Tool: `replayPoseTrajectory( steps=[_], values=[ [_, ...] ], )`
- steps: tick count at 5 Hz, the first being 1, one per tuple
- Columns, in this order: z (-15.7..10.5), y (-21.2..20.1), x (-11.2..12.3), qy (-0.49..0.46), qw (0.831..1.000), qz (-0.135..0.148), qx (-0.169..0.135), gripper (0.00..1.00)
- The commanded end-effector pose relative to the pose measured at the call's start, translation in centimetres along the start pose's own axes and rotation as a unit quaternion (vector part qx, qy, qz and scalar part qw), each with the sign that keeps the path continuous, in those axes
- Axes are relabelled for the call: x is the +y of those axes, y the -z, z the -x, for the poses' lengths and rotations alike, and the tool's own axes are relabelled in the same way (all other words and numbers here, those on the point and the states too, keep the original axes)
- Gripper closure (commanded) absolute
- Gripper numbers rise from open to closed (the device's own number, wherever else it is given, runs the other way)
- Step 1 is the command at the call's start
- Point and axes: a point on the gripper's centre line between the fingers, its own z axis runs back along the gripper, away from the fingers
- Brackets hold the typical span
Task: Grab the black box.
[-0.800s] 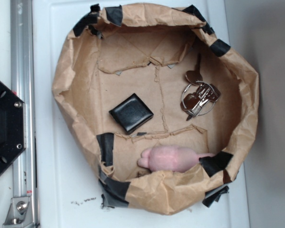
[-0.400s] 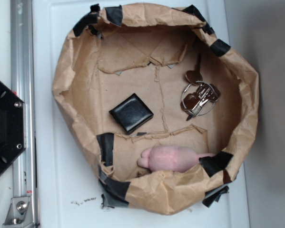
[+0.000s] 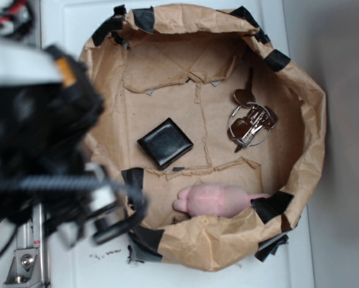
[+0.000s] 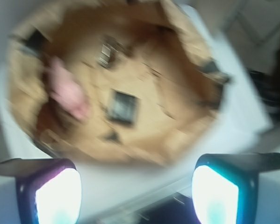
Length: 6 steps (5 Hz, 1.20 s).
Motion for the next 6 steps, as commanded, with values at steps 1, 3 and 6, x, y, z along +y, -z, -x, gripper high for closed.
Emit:
replayPoseTrajectory(
  steps=[1, 3, 6],
  values=[
    [-0.9, 2.7, 0.1, -0.004, 0.998, 0.048, 0.038, 0.00],
    [-0.9, 2.7, 0.1, -0.004, 0.998, 0.048, 0.038, 0.00],
    [-3.9, 13.9, 0.0, -0.115, 0.991, 0.043, 0.048, 0.00]
  ],
)
